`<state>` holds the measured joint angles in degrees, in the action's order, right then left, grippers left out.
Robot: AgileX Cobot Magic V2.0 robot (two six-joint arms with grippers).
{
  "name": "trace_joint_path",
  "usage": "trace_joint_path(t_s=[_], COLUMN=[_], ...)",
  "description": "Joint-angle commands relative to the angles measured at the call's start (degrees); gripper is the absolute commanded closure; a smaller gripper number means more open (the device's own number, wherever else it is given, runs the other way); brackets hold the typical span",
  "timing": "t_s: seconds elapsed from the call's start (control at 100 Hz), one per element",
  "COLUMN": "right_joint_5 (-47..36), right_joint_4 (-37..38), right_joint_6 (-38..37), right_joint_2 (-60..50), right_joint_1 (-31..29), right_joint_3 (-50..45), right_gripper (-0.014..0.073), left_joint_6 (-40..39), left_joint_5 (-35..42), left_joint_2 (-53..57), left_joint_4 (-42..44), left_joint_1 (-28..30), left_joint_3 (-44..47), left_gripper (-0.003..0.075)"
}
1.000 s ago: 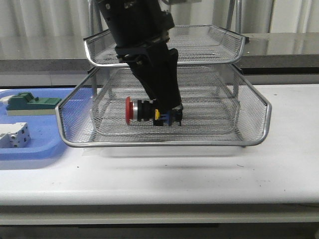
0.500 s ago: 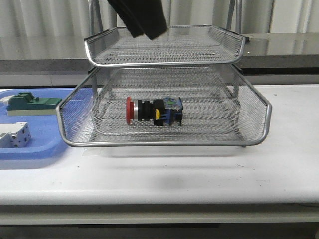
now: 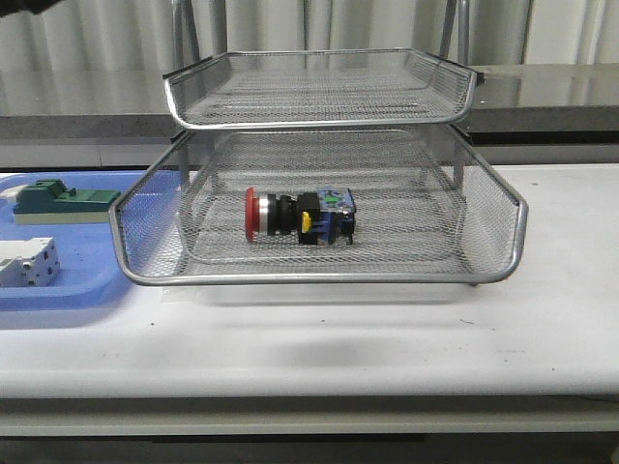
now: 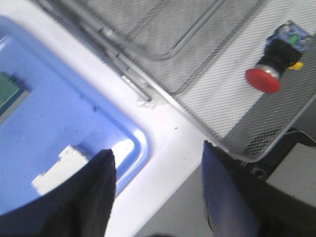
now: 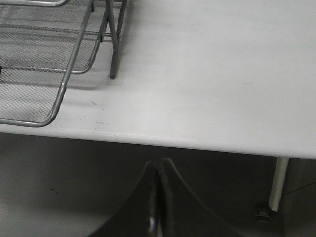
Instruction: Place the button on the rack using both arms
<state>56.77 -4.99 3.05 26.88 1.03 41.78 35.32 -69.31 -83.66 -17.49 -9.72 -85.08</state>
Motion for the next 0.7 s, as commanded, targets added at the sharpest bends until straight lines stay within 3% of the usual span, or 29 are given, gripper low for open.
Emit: trace_joint_path(t_s=[0.0,0.22,0.48,0.69], right_joint_5=[-3.41,-3.41,-3.41,-3.41], right_joint_4=[0.16,0.16,0.16,0.16], right_joint_6=[-0.07,-0.07,-0.07,-0.07], right_joint_2=[0.16,0.16,0.16,0.16], right_joint_1=[-0.02,-0.02,-0.02,-0.02], right_joint_3=[1.85,1.85,1.85,1.85], right_gripper=[0.0662,0.0662,0.0662,0.0662], left_joint_6=[-1.16,-1.58,-1.58,-1.58], left_joint_5=[5.89,20.45,35.8,49.35], left_joint_2=[6.86,21.04,38.39,52.38], left_joint_4=[-1.99,-6.68,-7.81,-14.44], left_joint_1=[3.6,9.72,9.76,9.76], left_joint_3=[3.35,18.86,37.58,52.41], left_gripper=[0.0342,0.0342,0.0342,0.0342])
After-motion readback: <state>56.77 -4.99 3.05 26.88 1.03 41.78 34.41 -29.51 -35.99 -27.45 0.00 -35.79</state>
